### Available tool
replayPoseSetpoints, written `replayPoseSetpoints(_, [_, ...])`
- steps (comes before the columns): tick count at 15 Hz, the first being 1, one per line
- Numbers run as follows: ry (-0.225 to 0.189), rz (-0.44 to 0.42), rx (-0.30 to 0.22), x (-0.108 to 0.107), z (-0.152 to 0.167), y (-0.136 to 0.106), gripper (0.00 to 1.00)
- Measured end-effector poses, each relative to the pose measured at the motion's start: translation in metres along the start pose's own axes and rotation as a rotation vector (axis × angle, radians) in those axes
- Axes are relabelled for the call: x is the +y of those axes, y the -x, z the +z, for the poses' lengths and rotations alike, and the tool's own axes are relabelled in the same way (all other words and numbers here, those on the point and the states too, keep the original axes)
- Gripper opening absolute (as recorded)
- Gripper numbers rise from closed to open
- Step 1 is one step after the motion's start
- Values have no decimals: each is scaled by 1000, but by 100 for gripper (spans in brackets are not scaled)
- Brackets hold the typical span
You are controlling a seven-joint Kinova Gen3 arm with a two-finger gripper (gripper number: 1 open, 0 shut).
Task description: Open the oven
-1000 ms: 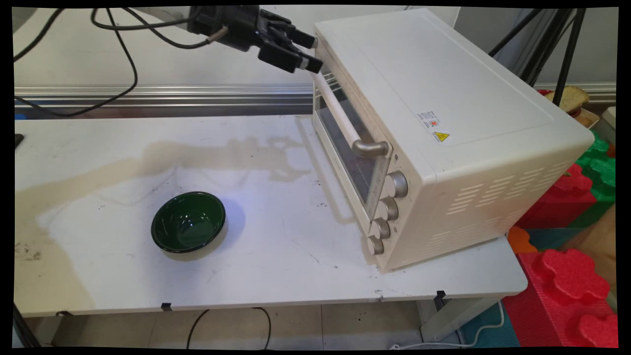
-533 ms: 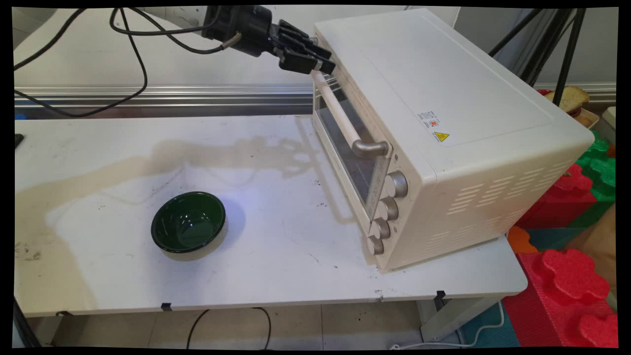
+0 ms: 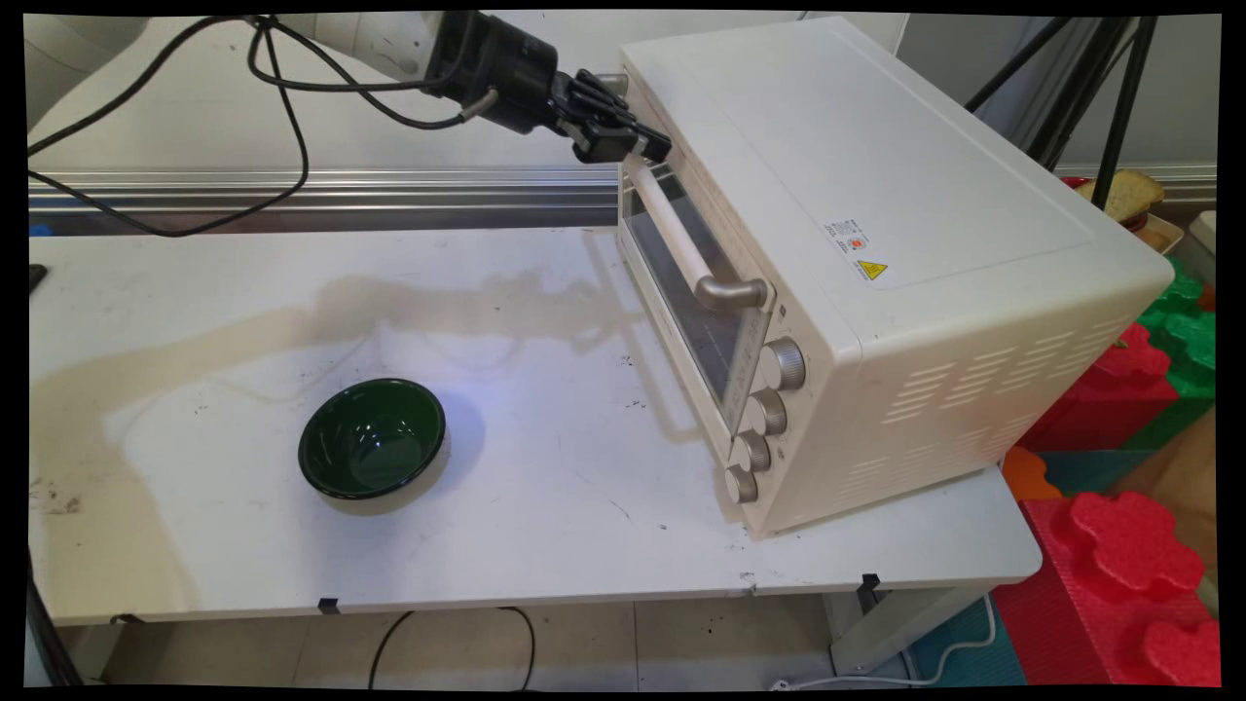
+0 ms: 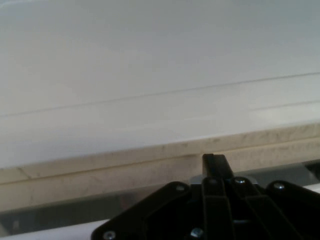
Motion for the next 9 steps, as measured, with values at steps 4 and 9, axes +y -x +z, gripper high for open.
replayPoseSetpoints(4, [2,3,-13,1,9,0,0])
replayPoseSetpoints(9, [-2,13,-44,0,10,5,0])
